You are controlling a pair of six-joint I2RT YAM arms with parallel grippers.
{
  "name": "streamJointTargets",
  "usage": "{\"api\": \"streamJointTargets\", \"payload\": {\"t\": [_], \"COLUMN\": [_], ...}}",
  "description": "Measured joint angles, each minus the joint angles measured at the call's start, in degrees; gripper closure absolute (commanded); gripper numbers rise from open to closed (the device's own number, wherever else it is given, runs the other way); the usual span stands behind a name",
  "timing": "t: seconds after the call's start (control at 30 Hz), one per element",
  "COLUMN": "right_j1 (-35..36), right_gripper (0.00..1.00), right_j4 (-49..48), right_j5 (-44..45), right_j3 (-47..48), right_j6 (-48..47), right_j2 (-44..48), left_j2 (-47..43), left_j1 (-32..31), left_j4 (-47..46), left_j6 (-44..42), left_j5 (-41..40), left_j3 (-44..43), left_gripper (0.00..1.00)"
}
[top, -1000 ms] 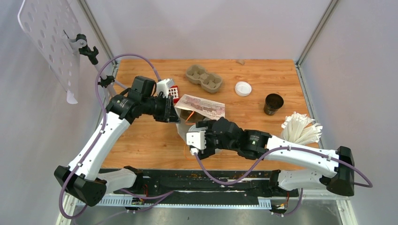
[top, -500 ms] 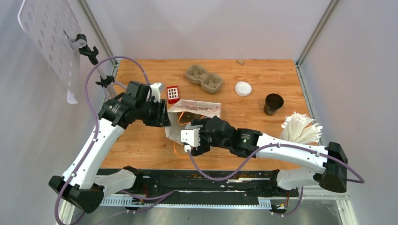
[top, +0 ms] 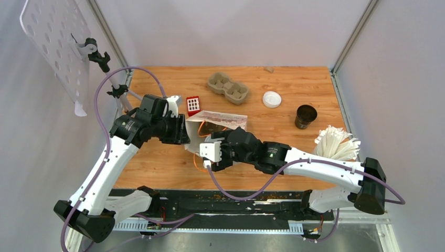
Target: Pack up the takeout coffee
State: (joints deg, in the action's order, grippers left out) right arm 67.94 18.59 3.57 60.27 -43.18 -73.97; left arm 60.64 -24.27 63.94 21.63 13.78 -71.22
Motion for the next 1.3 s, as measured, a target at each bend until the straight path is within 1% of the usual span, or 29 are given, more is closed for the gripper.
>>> {"api": "streamJointTargets", "payload": {"t": [0.3, 0.37, 0.4, 0.5, 0.53, 0.67, 0.77, 0.8, 0.87, 0.93, 1.0, 1.03, 1.13, 1.3], "right_j1": [0.00, 0.00, 0.00, 0.00, 0.00, 0.00, 0.00, 0.00, 0.00, 0.00, -0.02, -0.07, -0.15, -0.44], "right_gripper": [0.34, 0.34, 0.34, 0.34, 0.34, 0.34, 0.34, 0.34, 0.34, 0.34, 0.34, 0.34, 0.34, 0.34], "right_j4": [-0.11, -0.31, -0.37, -0.63, -0.66, -0.68, -0.68, -0.68, -0.68, -0.68, -0.87, -1.16, -2.97, -6.27], "right_j5": [0.07, 0.31, 0.46, 0.55, 0.55, 0.57, 0.68, 0.76, 0.92, 1.01, 1.16, 1.33, 2.03, 3.02], "right_j3": [0.79, 0.92, 0.92, 0.92, 0.92, 0.92, 0.92, 0.92, 0.92, 0.92, 0.92, 0.92, 0.90, 0.92], "right_j6": [-0.98, -1.25, -1.40, -1.77, -1.90, -1.99, -2.12, -2.16, -2.25, -2.43, -2.64, -2.84, -3.37, -3.89], "right_j2": [-1.73, -1.92, -1.92, -1.92, -1.92, -1.92, -1.92, -1.92, -1.92, -1.92, -1.92, -1.92, -1.97, -3.89], "left_j2": [0.02, 0.02, 0.00, 0.00, 0.00, 0.00, 0.00, 0.00, 0.00, 0.00, 0.00, 0.00, 0.00, 0.00], "left_j1": [0.04, 0.04, 0.04, 0.04, 0.04, 0.04, 0.04, 0.04, 0.04, 0.04, 0.07, 0.04, 0.07, 0.07], "left_j4": [-3.67, -3.98, -4.26, -4.63, -4.61, -4.66, -5.22, -5.40, -6.03, -6.64, -7.08, -7.30, -7.72, -8.50], "left_j6": [-0.87, -1.09, -1.18, -1.42, -1.51, -1.64, -1.64, -1.64, -1.64, -1.64, -1.62, -1.86, -2.08, -2.25], "left_j5": [0.02, 0.04, 0.04, -0.13, -0.39, -1.14, -1.44, -1.49, -1.46, -1.29, -0.81, -0.44, 0.87, 3.15], "left_j3": [0.00, 0.09, 0.35, 1.20, 1.51, 2.03, 2.51, 2.67, 3.04, 3.37, 3.65, 3.78, 3.93, 4.15], "left_gripper": [0.64, 0.64, 0.64, 0.55, 0.54, 0.50, 0.50, 0.52, 0.59, 0.71, 0.86, 0.91, 0.99, 1.00]}}
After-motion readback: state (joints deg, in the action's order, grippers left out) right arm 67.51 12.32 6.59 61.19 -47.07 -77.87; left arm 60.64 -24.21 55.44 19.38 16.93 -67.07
